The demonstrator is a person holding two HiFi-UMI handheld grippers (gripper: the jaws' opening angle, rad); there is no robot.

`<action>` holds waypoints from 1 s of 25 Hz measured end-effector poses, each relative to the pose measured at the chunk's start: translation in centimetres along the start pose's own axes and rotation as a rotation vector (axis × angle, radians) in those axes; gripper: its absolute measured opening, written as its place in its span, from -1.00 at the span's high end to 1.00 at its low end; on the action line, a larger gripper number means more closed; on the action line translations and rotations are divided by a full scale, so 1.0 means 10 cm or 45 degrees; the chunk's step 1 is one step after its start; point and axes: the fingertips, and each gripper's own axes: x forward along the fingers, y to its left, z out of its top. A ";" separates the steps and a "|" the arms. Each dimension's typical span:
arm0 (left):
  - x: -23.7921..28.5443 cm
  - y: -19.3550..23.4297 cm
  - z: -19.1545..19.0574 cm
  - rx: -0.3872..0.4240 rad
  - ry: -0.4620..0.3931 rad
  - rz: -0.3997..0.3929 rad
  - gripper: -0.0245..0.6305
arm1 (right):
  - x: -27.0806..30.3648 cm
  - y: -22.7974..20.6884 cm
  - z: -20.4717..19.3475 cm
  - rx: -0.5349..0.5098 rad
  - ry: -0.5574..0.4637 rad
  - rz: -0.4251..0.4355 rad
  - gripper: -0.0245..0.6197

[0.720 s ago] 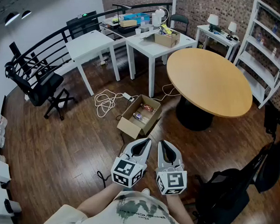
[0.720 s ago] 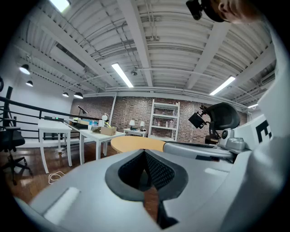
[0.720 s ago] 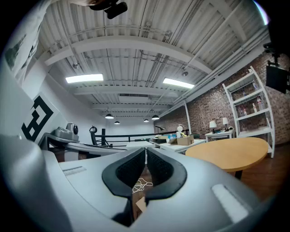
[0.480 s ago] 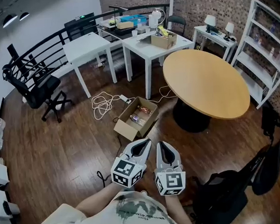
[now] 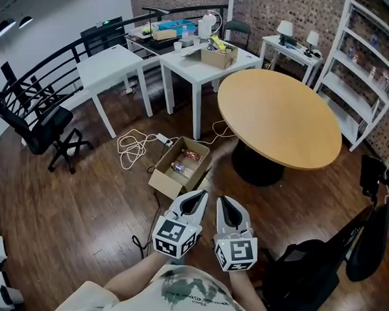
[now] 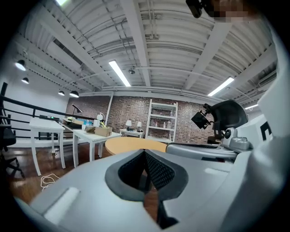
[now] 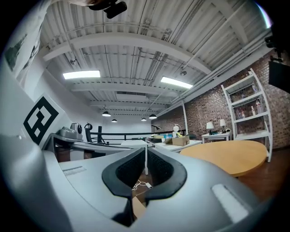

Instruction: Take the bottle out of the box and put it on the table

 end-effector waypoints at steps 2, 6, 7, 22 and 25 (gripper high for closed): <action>0.06 0.10 0.02 -0.009 -0.011 0.004 0.93 | 0.10 -0.01 -0.01 -0.003 0.000 0.004 0.89; 0.24 0.34 0.07 -0.023 -0.011 0.015 0.93 | 0.39 -0.06 0.00 -0.017 0.014 0.021 0.89; 0.29 0.41 0.08 -0.026 -0.008 0.018 0.93 | 0.47 -0.07 0.01 -0.018 0.016 0.024 0.89; 1.13 1.58 0.38 -0.063 -0.024 -0.041 0.93 | 1.94 -0.19 0.03 -0.026 0.060 0.007 0.89; 1.28 1.85 0.46 -0.082 -0.035 -0.043 0.93 | 2.27 -0.20 0.09 -0.047 0.069 0.010 0.88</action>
